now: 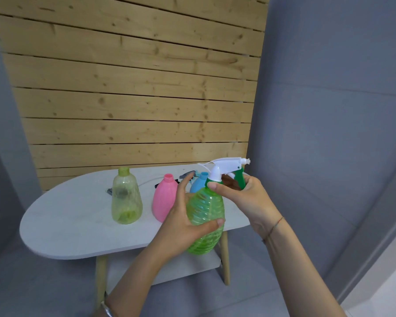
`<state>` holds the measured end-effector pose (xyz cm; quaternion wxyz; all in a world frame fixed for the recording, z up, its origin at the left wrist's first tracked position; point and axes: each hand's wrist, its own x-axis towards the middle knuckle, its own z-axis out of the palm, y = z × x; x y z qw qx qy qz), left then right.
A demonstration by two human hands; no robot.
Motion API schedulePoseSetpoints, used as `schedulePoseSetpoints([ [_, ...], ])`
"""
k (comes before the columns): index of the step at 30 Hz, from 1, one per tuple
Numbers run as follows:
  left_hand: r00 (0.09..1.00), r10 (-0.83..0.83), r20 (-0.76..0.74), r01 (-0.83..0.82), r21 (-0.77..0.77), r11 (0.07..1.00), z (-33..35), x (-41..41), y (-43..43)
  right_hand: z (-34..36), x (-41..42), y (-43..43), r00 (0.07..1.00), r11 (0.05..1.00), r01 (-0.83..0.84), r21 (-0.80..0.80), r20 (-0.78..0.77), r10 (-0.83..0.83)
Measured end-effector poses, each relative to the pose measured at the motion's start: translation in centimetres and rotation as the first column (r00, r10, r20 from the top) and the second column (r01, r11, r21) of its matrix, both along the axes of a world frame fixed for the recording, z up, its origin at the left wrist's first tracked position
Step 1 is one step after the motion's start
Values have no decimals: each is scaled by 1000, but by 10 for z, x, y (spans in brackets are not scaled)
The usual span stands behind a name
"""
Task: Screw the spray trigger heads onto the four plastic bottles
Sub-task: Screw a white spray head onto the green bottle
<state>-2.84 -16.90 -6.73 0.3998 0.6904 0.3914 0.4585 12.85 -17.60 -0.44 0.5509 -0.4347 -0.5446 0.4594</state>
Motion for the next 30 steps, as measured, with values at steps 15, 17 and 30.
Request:
schedulePoseSetpoints([
  [15, 997, 45, -63, -48, -35, 998, 1, 3, 0, -3, 1, 1, 992, 998, 33, 58, 121, -40],
  [17, 997, 47, -59, -50, -35, 998, 2, 2, 0, -3, 2, 1, 993, 998, -7, 60, 120, 0],
  [30, 1000, -9, -2, 9, -119, 993, 10, -6, 2, -3, 7, 4, 971, 971, -236, -29, 42, 237],
])
